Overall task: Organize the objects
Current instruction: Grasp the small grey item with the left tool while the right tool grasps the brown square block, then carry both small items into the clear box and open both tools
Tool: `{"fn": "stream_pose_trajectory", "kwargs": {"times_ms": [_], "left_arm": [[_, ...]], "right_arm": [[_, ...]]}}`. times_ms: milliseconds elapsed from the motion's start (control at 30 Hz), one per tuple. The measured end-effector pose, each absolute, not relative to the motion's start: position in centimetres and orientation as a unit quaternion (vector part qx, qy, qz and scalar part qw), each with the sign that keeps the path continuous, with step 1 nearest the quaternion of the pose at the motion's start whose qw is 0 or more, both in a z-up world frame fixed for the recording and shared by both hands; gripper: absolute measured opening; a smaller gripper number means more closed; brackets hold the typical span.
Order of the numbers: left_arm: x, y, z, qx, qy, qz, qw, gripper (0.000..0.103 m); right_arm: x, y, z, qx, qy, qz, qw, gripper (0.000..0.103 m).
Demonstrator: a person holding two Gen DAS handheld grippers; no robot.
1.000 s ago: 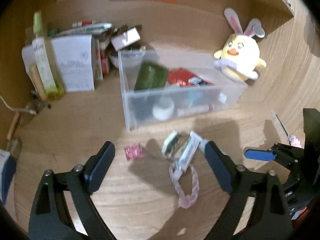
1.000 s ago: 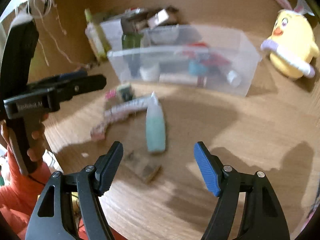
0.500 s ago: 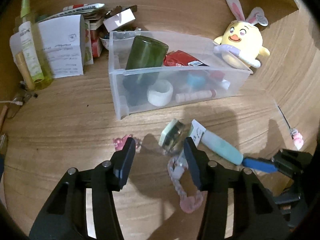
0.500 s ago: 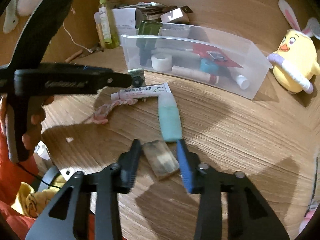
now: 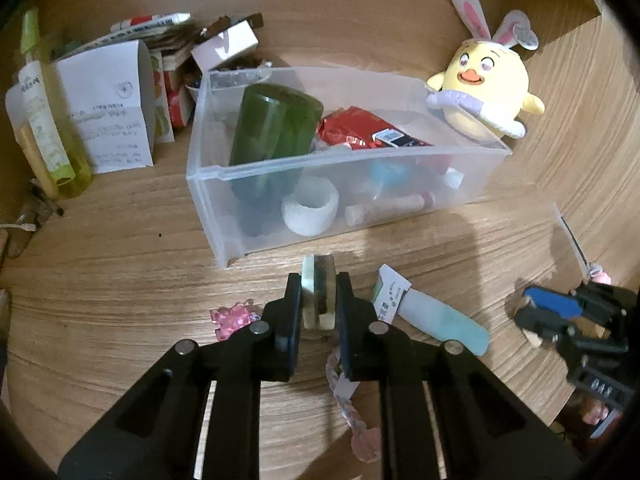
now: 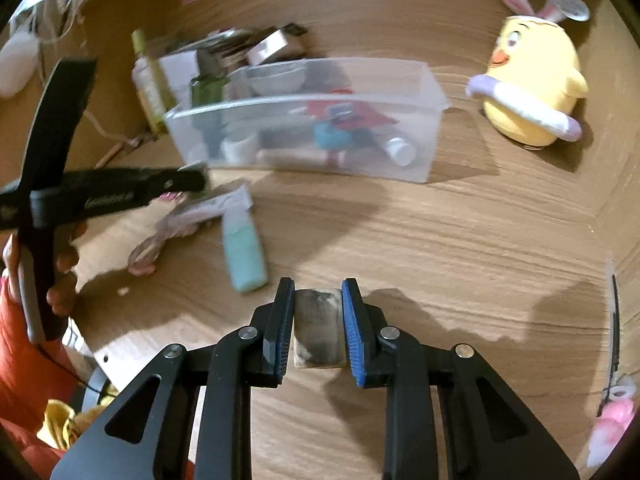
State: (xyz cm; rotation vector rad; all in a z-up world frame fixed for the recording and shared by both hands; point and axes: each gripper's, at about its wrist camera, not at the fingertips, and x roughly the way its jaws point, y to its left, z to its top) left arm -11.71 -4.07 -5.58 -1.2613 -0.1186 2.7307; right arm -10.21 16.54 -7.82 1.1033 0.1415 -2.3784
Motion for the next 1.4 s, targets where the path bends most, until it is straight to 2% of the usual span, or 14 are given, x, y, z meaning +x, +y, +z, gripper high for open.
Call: {"fn": "stream_pose_trajectory", "kwargs": {"times_ms": [500, 900, 1133, 1400], "left_arm": [[-10.2, -2.6, 0.1, -0.345, -0.028, 0.935, 0.075, 0.016], [-12.2, -2.0, 4.1, -0.301, -0.043, 0.949, 0.08, 0.016], [-15.3, -1.9, 4.1, -0.315, -0.048, 0.945, 0.079, 0.016], [-19.0, -1.1, 1.4, -0.356, -0.047, 0.93, 0.08, 0.015]], "right_arm": [[-12.9, 16.5, -3.1, 0.346, 0.042, -0.903, 0.251, 0.022], [-16.9, 14.2, 1.7, 0.294, 0.052, -0.919, 0.256, 0.022], [-20.1, 12.8, 2.2, 0.296, 0.06, -0.922, 0.244, 0.022], [-23.7, 12.3, -0.5, 0.334, 0.071, -0.914, 0.219, 0.022]]}}
